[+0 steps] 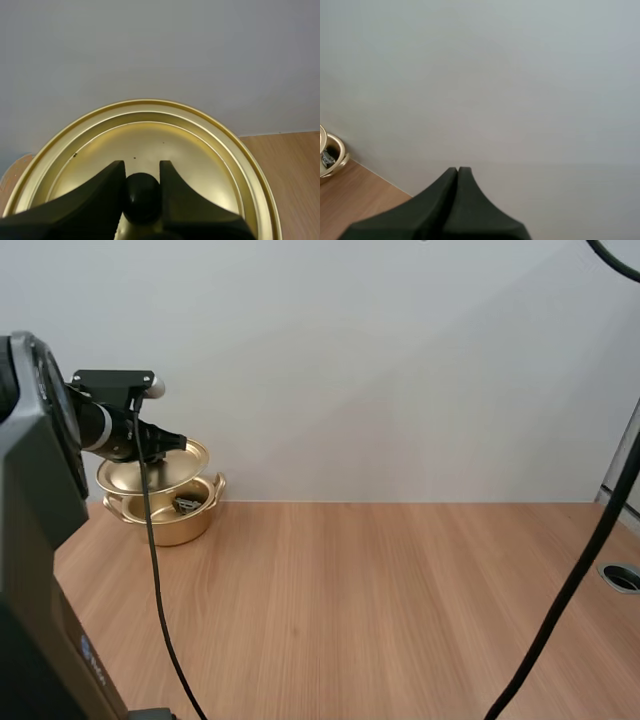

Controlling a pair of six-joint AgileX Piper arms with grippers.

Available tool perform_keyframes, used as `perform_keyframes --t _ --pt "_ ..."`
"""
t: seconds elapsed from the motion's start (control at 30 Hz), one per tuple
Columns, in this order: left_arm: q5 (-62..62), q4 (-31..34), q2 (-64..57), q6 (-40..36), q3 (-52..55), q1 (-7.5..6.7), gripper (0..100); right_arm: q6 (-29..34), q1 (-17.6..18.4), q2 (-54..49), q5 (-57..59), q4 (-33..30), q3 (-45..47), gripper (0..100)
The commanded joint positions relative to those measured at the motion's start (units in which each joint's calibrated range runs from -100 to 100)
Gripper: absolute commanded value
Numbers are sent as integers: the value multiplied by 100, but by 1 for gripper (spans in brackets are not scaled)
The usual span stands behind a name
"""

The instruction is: Open the pot, put the car inside, and close it

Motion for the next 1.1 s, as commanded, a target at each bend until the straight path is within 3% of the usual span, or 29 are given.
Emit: perform_keyframes --t 0.0,0.2,0.57,0.7,0.8,1.07 --pt "-1282 -105 654 341 2 -233 0 19 0 -254 172 -339 -3 0" --pt "-1364 -980 1210 977 -11 -244 0 49 0 -381 397 -542 -3 0" --pt "-1109 -2026 1541 1941 -11 -252 0 84 0 -423 522 -656 -3 0" --pt "-1088 -2452 1541 2484 -11 -262 16 84 0 -435 522 -656 -3 0" --pt "-1197 -2453 1550 2484 -11 -262 26 84 0 -435 522 -656 -3 0" --pt "-1362 -2453 1698 2495 -11 -262 26 84 0 -436 522 -656 -3 0"
